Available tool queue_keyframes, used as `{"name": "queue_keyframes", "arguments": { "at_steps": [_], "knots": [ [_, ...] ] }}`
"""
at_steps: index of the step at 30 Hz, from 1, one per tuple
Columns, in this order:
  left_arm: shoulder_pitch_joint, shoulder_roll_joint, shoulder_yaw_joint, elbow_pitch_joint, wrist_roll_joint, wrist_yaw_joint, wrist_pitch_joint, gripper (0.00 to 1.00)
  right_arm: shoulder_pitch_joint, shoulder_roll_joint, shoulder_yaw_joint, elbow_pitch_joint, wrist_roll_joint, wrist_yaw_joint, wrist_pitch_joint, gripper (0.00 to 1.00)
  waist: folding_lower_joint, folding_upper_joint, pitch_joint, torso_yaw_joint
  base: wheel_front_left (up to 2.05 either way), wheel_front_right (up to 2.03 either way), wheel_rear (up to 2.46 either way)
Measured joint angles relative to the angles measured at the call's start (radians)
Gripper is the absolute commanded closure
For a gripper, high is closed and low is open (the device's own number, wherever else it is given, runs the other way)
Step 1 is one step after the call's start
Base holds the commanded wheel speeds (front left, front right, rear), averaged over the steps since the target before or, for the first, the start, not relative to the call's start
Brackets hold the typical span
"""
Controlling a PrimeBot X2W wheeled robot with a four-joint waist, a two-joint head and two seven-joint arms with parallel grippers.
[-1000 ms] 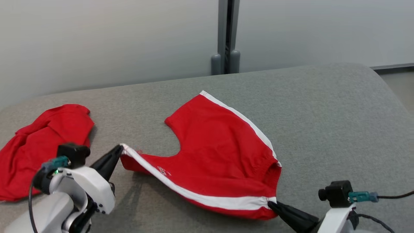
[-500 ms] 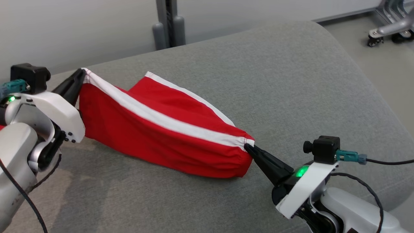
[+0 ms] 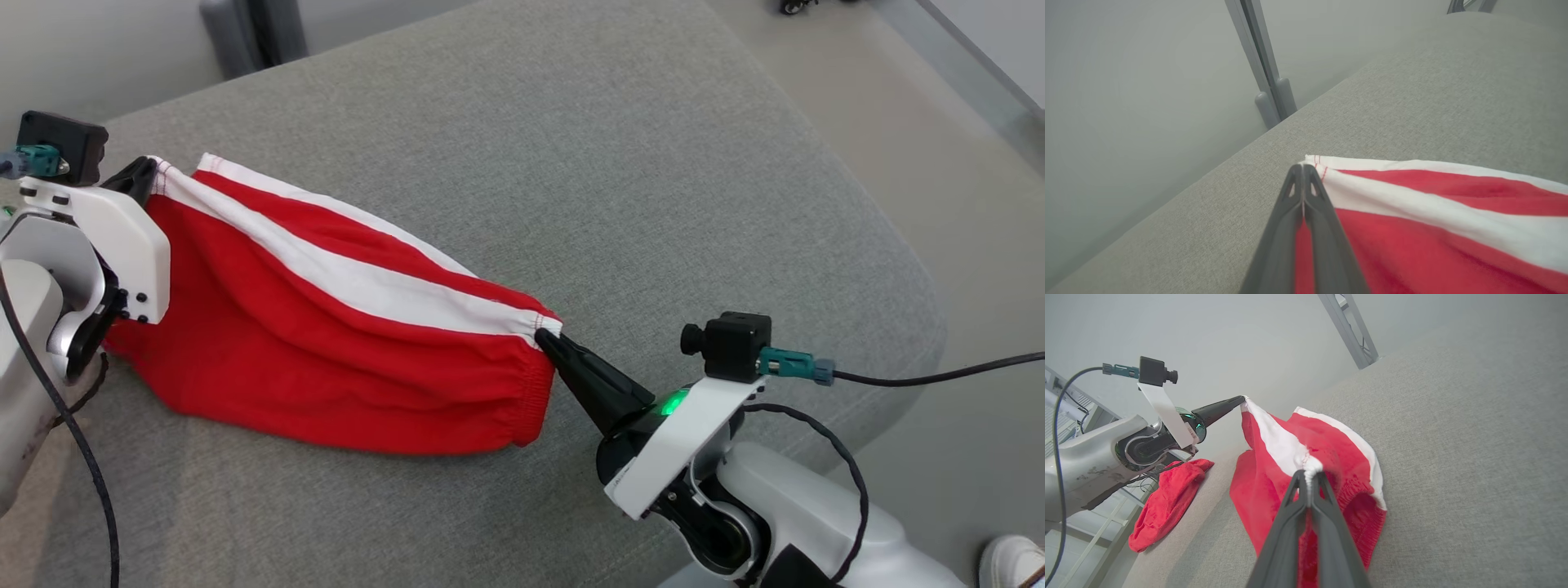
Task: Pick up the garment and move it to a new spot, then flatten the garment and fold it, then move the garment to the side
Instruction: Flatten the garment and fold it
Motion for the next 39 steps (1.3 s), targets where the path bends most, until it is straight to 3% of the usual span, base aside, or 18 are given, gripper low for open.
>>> {"name": "queue_keyframes", "arguments": {
  "at_steps": [13,32,39],
  "knots": [
    [-0.103,-0.052,-0.028,0.218,0.034,-0.042,0.004,1.0,-0.009,0.098,-0.049,0.044,-0.023,0.0,0.0,1.0,0.0,0.0,0.078,-0.07,0.0,0.0,0.0],
    [-0.255,-0.12,-0.081,0.42,0.098,-0.084,-0.039,1.0,0.031,0.153,-0.185,0.041,-0.052,0.0,0.0,1.0,0.0001,0.0,0.166,-0.09,0.0,0.0,0.0],
    [-0.29,-0.141,-0.11,0.466,0.125,-0.093,-0.042,1.0,0.024,0.161,-0.176,0.04,-0.055,0.0,0.0,1.0,0.0,0.0,0.196,-0.091,0.0,0.0,0.0]
  ]
}}
